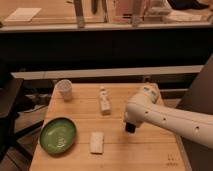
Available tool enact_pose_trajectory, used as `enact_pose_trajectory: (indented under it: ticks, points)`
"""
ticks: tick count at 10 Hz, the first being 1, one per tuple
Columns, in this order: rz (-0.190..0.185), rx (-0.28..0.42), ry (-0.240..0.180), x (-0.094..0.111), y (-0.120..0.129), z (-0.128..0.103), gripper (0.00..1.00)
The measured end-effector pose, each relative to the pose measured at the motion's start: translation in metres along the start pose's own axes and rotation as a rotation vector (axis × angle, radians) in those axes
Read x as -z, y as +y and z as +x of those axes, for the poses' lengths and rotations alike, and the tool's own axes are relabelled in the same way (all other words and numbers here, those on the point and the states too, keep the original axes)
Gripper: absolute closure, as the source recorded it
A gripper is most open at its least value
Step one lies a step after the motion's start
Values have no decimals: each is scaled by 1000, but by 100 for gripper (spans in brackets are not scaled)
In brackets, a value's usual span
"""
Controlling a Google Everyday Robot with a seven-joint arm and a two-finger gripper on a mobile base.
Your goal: Place the eraser in the ceramic cup
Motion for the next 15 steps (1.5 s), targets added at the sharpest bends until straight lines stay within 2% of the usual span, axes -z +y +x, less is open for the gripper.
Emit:
enact_pose_trajectory:
  ticks: [8,10,15]
  points:
    - [-2,43,20,17,-39,22,97]
    - [3,64,25,21,-59,32,97]
    - [6,102,35,29,-90,42,97]
